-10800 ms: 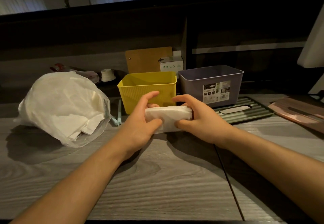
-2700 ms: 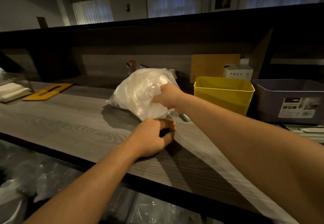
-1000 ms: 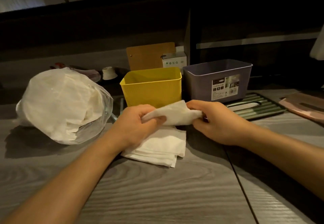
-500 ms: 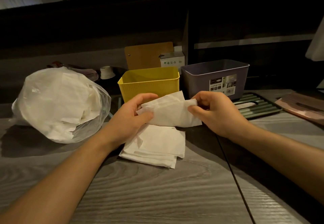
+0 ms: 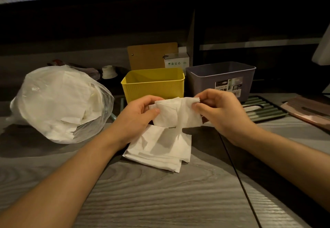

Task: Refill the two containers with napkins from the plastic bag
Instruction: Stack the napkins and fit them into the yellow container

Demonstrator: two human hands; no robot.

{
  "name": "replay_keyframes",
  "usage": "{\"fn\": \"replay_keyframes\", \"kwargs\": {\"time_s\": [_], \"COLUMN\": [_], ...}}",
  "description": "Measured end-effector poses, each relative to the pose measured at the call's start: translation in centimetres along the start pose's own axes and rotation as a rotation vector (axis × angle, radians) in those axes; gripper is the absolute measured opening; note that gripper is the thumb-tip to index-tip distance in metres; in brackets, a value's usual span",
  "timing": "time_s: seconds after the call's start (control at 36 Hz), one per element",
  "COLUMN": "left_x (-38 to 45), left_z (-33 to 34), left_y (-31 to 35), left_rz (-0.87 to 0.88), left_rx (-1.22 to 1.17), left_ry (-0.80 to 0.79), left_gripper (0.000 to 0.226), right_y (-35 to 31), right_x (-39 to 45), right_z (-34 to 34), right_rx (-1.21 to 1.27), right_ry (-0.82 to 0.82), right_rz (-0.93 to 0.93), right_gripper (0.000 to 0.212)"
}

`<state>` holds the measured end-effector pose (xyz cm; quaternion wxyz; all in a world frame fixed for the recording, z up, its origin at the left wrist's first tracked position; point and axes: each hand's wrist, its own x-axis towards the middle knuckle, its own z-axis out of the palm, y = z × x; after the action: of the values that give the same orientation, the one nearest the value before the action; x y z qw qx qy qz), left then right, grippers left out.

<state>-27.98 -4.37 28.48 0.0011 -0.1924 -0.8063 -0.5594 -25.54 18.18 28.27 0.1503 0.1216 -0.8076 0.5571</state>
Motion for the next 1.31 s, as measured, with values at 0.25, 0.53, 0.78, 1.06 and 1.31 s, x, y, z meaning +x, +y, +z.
{"fn": "replay_keyframes", "kwargs": {"time_s": [0.25,0.53,0.78,1.06,1.31], "left_x": [-0.4,0.0,0.0,0.1,0.0], "left_z": [0.7,1.1,1.3,0.8,1.6], "left_y": [0.8,0.4,0.4,0.7,0.6], "left_rz": [0.035,0.143,0.027,-0.057,-0.055], "left_rx": [0.070,0.103,0.086,0.086,0.044], "left_ry": [-0.050,0.027,-0.026,-0.027,0.038], "left_gripper": [0.037,0.041,0.059,0.083,0.049], "right_y": [0.8,0.5,-0.1,-0.2,0.0], "right_x": [0.9,0.5,0.0,0.0,0.2], "right_z": [0.6,0.2,0.6,0.5,0.9], "right_rx": [-0.157,-0.039,-0.147,-0.225,-0.279], "right_ry": [0.049,-0.055,-0.192,-0.208,-0.153], "right_rz": [0.081,-0.036,-0.031,0.001,-0.045], "right_gripper": [0.005,0.052,0.065,0.070,0.062]}}
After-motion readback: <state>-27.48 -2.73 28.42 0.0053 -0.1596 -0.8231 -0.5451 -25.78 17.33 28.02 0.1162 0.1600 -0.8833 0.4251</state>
